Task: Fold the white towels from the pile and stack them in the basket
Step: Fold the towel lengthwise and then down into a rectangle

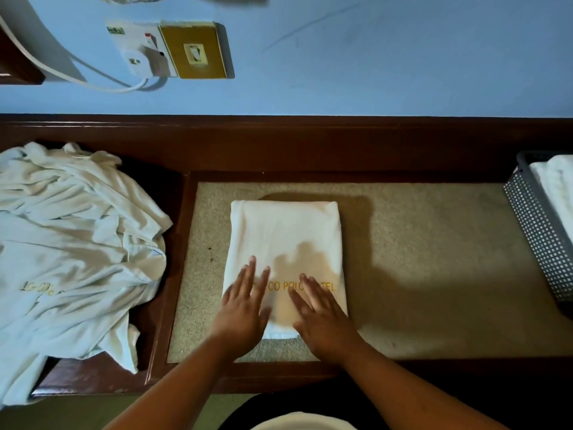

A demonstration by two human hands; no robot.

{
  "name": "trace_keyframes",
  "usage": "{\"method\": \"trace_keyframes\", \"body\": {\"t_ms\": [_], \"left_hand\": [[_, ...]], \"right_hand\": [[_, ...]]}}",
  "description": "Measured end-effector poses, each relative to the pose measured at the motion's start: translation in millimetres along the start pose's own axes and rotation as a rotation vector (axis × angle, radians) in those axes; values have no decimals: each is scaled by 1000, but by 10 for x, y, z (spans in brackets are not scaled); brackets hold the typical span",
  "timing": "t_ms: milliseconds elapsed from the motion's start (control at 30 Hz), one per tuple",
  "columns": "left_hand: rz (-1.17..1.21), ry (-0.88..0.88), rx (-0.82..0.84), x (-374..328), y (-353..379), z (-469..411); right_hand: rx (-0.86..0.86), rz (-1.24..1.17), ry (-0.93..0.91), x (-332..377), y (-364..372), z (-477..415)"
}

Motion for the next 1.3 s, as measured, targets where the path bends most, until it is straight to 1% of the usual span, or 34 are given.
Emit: {"method": "trace_keyframes", "body": {"t_ms": [33, 67, 100, 133, 167, 200, 233, 267, 300, 367, 400, 433, 467, 500, 533, 567, 600, 633, 667, 700, 767, 800, 833, 867, 933, 967, 1000, 1033, 1100, 1133, 1167, 1233, 1300], "left_hand": [[-32, 6, 100, 68, 162, -33], [-28, -50, 190, 217, 307, -54], [1, -161, 253, 399, 417, -50], [50, -285, 260, 567, 466, -30], [113, -394, 217, 696, 457, -41], [146, -449, 134, 745, 387, -60], [136, -441, 28, 719, 267, -103], [94, -390, -55, 647, 153, -165], [57, -316, -109, 552, 66, -245], [-27, -116, -122, 332, 2, -446], [-99, 30, -122, 190, 13, -560], [-151, 164, -95, 58, 43, -632], [-206, 238, -94, 41, 73, -712], [-202, 179, -73, 161, 64, -858], [-131, -18, -73, 411, 16, -982], [12, -305, -123, 746, -99, -1082], [169, -548, -204, 989, -224, -1051], [239, -630, -291, 1080, -394, -1155], [195, -547, -365, 982, -616, -1282], [104, -346, -408, 739, -808, -1430], [-50, 122, -372, 272, -892, -1681], [-109, 270, -328, 187, -836, -1747], [-150, 309, -254, 239, -726, -1840], [-151, 244, -191, 412, -601, -1924], [-34, -80, -140, 908, -508, -2037], [44, -209, -119, 1066, -502, -2083], [94, -271, -93, 1125, -502, -2103], [109, -297, -84, 1115, -532, -2081], [145, -327, -140, 1121, -626, -1961], [200, -365, -173, 1165, -643, -1862], [265, -403, -177, 1189, -614, -1718], [381, -451, -153, 1190, -388, -1387], [523, -516, -149, 1085, -233, -1098]], "right_hand": [[12, -13, 69, -121, 60, -28], [13, -41, 199, -300, 116, -35], [16, -72, 374, -512, 168, -2], [17, -116, 555, -705, 220, 59], [-17, -176, 691, -844, 216, 92], [-97, -208, 755, -902, 143, 100], [-194, -192, 735, -889, 11, 73], [-266, -127, 645, -822, -105, 4], [-301, -48, 514, -704, -197, -95], [-257, 43, 202, -422, -262, -331], [-217, 76, 59, -293, -270, -447], [-177, 98, -37, -226, -249, -538], [-168, 111, -53, -271, -224, -629], [-170, 89, 56, -468, -226, -766], [-186, 27, 282, -745, -273, -838], [-234, -65, 542, -1069, -361, -863], [-320, -133, 729, -1251, -491, -799], [-390, -156, 793, -1363, -658, -886], [-420, -135, 745, -1353, -842, -1020], [-442, -69, 603, -1239, -1024, -1186], [-424, 72, 212, -912, -1251, -1516], [-383, 115, 75, -835, -1249, -1612], [-340, 139, 32, -897, -1159, -1692], [-316, 124, 103, -1063, -1069, -1709], [-321, -44, 430, -1503, -913, -1659], [-336, -111, 547, -1631, -863, -1633], [-350, -143, 593, -1669, -829, -1617], [-356, -156, 598, -1656, -823, -1594], [-363, -207, 611, -1659, -788, -1506], [-385, -240, 656, -1682, -782, -1397], [-408, -264, 689, -1666, -780, -1260], [-412, -302, 685, -1502, -655, -1017], [-384, -479, 675, -1307, -413, -810]]}}
Point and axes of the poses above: each hand's wrist, its own z-axis away from the middle knuckle, its own y-axis out of the palm, x = y × z, the point moved 9 cm from there along -z, towards the middle knuckle, and after that the axes turned 5 degrees about x, right-handed, at the moved point
